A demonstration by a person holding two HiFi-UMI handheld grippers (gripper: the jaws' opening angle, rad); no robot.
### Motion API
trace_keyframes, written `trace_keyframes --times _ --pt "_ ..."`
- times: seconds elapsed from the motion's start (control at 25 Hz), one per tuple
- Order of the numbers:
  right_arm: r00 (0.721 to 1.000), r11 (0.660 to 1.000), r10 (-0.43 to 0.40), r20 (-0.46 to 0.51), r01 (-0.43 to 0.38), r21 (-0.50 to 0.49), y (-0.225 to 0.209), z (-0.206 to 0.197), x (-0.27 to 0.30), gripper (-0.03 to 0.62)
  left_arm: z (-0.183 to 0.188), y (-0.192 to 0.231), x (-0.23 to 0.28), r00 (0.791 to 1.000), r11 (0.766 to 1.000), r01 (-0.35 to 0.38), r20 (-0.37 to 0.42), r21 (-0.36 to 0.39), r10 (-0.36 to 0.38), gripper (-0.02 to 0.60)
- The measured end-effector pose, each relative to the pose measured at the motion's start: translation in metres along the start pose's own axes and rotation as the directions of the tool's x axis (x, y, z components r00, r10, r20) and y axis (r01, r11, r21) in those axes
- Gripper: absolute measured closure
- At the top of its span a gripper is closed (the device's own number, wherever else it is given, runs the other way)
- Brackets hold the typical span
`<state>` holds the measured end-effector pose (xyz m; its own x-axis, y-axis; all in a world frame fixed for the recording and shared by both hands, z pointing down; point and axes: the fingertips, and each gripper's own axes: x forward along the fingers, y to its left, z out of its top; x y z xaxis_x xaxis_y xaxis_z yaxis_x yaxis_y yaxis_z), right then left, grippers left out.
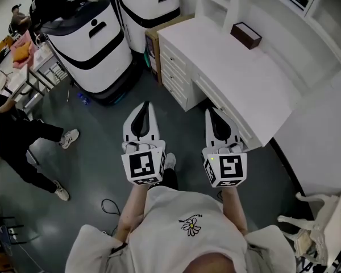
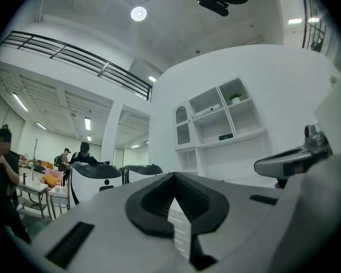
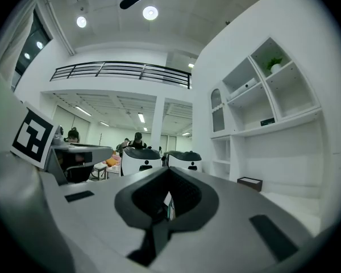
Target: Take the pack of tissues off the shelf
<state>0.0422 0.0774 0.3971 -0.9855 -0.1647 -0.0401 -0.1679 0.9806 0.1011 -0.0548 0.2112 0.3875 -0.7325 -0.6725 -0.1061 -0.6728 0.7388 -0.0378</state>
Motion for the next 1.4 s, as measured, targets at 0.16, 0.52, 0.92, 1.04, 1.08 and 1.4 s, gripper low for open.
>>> trace_keyframes --times 0.16,0.52,0.92,1.04,1.08,1.4 --pt "1.0 1.0 -0.003 -0.009 0.003 0.001 -0.006 0.005 0.076 0.591 0.0 0.035 0.065 1.0 1.0 0.014 0.014 -0.007 -0.014 0.583" --pt "0.999 1.0 -0.024 -0.026 0.023 -0.02 -0.021 0.001 0.178 0.591 -0.013 0.078 0.162 1.0 0.999 0.031 -0.004 -0.033 -0.031 0.583" --pt "0.999 0.999 -0.03 -0.015 0.03 -0.03 -0.058 -0.005 0.219 0.591 -0.025 0.06 0.209 0.999 0.999 0.044 -0.031 -0.031 -0.045 0.583" --pt "0.999 0.999 -0.043 -0.013 0.043 -0.018 -0.071 -0.006 0.219 0.591 -0.025 0.048 0.219 0.998 0.998 0.061 -0.032 -0.031 -0.062 0.583" --pt "0.998 0.998 -0.055 -0.01 0.055 -0.017 -0.077 -0.006 0.218 0.591 -0.025 0.043 0.224 0.997 0.997 0.072 -0.031 -0.032 -0.073 0.583" --pt "0.942 0.941 -0.335 0.013 0.335 -0.047 -0.178 -0.011 0.158 0.591 -0.029 -0.058 0.261 0.958 0.957 0.285 0.009 -0.06 -0.285 0.583"
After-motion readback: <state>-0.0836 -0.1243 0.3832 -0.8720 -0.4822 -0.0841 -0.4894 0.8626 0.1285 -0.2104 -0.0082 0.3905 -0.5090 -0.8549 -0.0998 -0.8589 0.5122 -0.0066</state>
